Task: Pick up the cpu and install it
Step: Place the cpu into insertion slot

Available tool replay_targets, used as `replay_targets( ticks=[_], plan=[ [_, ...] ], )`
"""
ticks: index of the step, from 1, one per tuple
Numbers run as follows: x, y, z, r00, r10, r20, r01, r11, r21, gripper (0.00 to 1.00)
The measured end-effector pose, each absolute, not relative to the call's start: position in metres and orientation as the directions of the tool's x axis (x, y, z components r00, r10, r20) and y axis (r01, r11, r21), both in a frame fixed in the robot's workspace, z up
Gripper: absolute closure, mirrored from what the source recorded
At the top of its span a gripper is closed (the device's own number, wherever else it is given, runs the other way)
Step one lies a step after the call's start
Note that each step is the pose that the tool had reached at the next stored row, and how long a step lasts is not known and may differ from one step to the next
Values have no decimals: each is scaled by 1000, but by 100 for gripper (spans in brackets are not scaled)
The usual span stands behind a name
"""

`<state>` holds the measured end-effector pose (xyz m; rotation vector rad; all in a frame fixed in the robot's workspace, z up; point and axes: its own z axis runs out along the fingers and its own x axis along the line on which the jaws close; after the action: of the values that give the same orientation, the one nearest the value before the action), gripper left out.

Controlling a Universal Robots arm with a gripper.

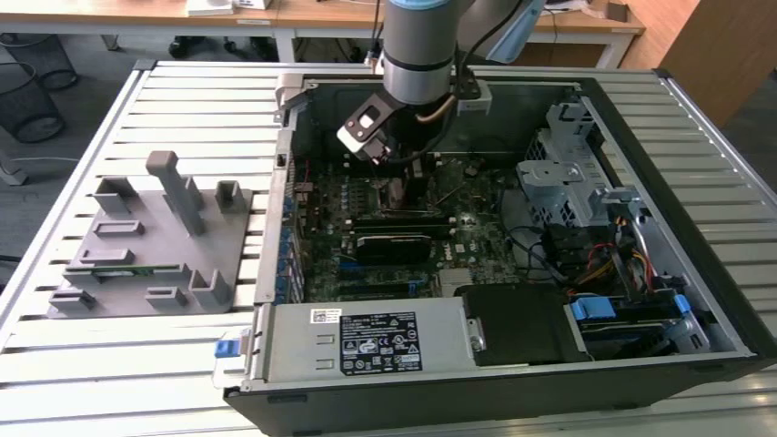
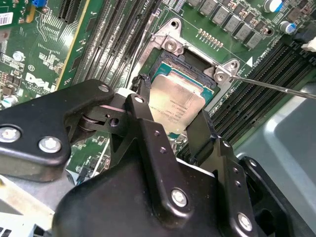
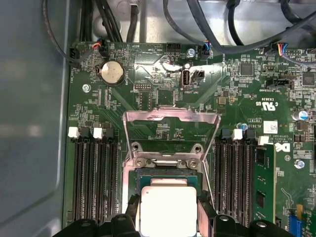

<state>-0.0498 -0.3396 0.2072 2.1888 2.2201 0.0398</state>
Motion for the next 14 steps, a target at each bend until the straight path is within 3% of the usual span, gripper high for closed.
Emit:
replay_targets(
  ticks=[14],
  plan=[
    [-50,-340,199,-14,1000,1,999,14,35,46]
  ],
)
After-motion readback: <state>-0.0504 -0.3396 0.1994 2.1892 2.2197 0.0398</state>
